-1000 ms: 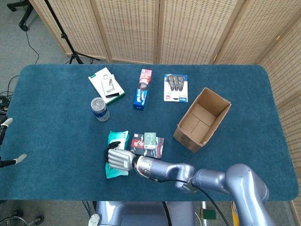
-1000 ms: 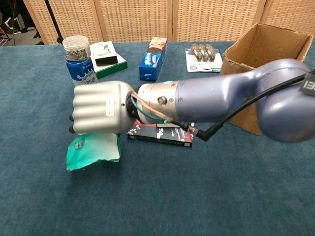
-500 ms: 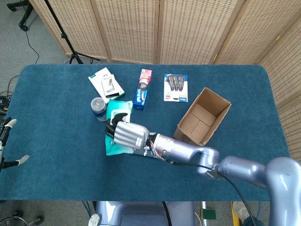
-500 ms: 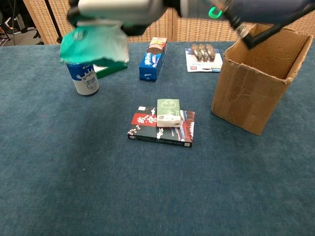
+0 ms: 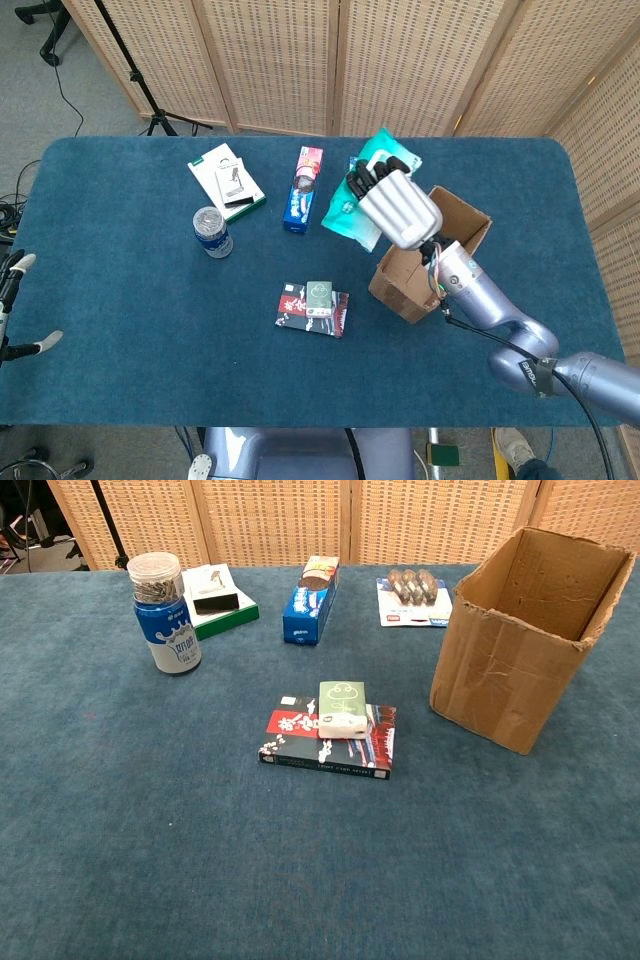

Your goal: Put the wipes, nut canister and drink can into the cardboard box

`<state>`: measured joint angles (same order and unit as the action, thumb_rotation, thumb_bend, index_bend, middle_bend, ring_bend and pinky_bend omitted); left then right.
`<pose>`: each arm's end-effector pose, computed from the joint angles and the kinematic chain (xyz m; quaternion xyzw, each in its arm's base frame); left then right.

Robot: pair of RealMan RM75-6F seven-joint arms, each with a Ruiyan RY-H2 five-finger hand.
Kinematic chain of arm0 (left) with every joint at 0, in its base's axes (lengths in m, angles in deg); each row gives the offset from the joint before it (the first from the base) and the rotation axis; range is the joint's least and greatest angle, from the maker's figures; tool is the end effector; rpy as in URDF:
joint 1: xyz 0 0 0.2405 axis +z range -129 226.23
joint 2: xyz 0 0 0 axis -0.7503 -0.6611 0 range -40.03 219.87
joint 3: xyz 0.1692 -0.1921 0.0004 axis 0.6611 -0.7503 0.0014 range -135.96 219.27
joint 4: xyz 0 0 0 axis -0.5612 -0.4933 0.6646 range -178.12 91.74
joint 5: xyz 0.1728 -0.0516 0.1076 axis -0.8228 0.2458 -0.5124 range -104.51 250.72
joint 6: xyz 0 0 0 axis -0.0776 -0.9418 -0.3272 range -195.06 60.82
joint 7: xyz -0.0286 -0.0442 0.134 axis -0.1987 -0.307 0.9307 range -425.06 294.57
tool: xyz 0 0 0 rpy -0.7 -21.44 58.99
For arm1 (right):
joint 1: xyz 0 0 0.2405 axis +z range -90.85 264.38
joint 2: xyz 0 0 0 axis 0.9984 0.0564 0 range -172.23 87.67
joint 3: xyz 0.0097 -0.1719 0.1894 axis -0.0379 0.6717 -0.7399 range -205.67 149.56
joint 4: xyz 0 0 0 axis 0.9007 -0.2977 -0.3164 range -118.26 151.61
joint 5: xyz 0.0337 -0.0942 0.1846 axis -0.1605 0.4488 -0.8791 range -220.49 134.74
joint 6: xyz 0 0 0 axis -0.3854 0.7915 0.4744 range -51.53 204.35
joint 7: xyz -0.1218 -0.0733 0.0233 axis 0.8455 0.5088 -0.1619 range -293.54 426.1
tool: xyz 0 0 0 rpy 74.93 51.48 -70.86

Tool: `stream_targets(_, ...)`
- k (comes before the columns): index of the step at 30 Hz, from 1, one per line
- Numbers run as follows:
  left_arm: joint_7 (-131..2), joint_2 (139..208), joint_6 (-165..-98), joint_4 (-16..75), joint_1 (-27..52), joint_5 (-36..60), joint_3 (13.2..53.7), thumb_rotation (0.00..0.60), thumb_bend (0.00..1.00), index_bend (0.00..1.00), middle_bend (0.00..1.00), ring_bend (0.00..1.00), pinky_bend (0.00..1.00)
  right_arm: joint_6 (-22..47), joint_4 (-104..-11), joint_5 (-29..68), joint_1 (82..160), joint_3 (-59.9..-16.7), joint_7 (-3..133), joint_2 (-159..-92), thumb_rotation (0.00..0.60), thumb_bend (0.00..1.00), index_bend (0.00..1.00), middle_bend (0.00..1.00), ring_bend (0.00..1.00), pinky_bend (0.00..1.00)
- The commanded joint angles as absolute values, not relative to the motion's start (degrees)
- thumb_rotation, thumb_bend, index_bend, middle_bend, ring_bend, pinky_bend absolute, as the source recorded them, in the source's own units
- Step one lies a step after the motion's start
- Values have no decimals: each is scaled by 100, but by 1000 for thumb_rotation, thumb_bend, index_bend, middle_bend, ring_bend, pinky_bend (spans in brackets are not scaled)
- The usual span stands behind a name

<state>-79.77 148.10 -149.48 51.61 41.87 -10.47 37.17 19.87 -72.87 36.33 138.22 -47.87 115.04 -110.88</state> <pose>-0.3086 0.1969 0.1886 -0.5494 -0.4464 -0.4450 0.5485 -0.0521 -0.4010 0.1269 0.7571 0.0956 0.3266 0.5577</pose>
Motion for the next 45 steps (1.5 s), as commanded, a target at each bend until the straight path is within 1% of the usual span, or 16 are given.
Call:
stream_targets(1,-8003,14801,-14977,5158,4205,-1073,3730,600,0,0,0,0,35,1767,-7383,3395,13546,-4632,11547,-10995,600,981,640,564,484,527)
stream_targets(4,-8044,14787,-14997,5151,4220,-1096,3745,600,0,0,0,0,35,1526,-7446,3436,13295,-4459,11402,-10926,600,981,640,567,488,527)
stream_targets(11,-8061,14777,-15019,5157,4225,-1112,3746,600,0,0,0,0,35,1371,-7401,3578,13078,-4173,11271,-10882,600,981,641,569,491,527)
stream_targets(14,-8039,14780,-15028,5166,4226,-1117,3748,600,0,0,0,0,35,1387,-7323,3652,13052,-4055,11183,-10953,600,981,640,569,491,527)
stream_targets(15,-8016,14786,-15011,5167,4222,-1113,3754,600,0,0,0,0,35,1492,-7253,3684,13077,-3972,11166,-11016,600,981,641,569,491,527)
stream_targets(22,-7958,14803,-14964,5165,4201,-1061,3745,600,0,0,0,0,35,1758,-6915,3772,13176,-3771,11072,-11203,600,981,641,569,491,529)
stream_targets(32,-7948,14803,-14944,5171,4191,-1046,3743,600,0,0,0,0,35,1767,-6604,3845,13147,-3620,11050,-11325,600,981,640,569,492,532)
stream_targets(38,-7918,14807,-14939,5184,4189,-1050,3751,600,0,0,0,0,35,1554,-6346,4122,13062,-3507,10839,-11339,600,980,640,567,492,532)
stream_targets(45,-7885,14813,-14929,5199,4183,-1045,3754,600,0,0,0,0,35,1183,-5882,4553,12913,-3333,10449,-11478,600,951,641,552,492,532)
